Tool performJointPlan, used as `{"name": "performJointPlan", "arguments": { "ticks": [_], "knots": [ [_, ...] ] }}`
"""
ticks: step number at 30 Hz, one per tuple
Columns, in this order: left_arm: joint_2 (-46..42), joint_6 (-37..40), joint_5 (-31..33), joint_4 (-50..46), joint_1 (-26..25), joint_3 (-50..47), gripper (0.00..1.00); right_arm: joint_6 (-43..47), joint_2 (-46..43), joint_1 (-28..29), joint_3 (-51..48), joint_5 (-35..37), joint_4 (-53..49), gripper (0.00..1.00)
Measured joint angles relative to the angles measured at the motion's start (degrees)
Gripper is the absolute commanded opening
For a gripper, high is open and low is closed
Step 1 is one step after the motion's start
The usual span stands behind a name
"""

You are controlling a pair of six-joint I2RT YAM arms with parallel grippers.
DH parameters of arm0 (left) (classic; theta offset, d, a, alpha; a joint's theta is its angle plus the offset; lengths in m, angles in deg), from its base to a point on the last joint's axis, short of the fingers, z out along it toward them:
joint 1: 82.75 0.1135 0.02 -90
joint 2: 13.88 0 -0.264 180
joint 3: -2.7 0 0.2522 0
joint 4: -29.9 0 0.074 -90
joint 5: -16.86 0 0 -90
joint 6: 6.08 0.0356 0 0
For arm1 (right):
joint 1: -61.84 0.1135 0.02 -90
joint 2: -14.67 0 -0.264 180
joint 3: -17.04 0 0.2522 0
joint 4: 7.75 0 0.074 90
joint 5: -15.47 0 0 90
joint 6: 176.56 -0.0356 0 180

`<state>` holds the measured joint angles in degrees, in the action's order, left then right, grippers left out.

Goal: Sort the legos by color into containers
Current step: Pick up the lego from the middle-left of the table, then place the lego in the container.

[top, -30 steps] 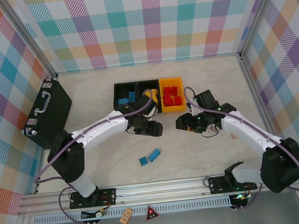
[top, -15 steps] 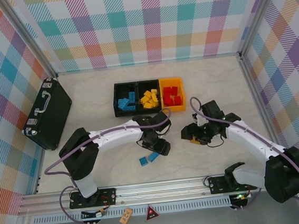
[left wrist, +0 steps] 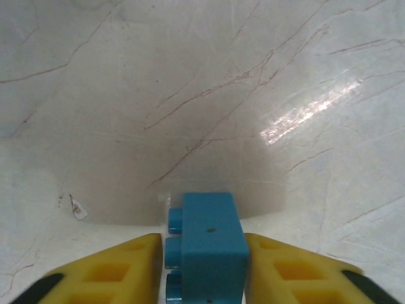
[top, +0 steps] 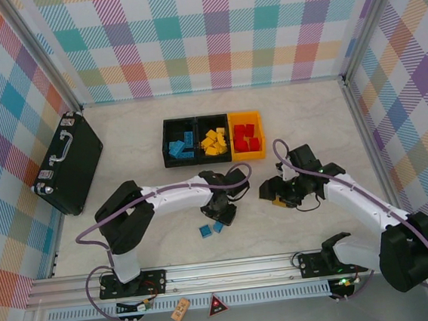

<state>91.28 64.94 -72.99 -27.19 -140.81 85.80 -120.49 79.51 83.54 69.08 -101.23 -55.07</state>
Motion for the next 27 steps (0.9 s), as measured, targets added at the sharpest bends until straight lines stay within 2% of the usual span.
{"name": "performJointPlan", "arguments": {
  "ticks": [5, 13, 19, 27],
  "knots": [
    [0.09, -0.09, 0.90, -0.11, -0.04, 0.24, 0.17, -0.15, -0.20, -0.04, 0.00, 0.02, 0.22, 0.60],
    [-0.81, -1.46, 1.49, -0.20, 1.62, 1.68, 0.17, -0.15, 0.39, -0.04, 0.57, -0.20, 0.63, 0.59],
    [-5.05, -3.76, 1.64, -0.02, 7.34, 3.80, 0.17, -0.15, 3.69, -0.04, 5.03, -0.66, 1.68, 0.59],
    [-6.38, -6.56, 3.78, -0.24, 17.73, 10.86, 0.17, -0.17, 9.51, -0.04, 11.41, -1.03, 4.15, 0.59]
  ]
}}
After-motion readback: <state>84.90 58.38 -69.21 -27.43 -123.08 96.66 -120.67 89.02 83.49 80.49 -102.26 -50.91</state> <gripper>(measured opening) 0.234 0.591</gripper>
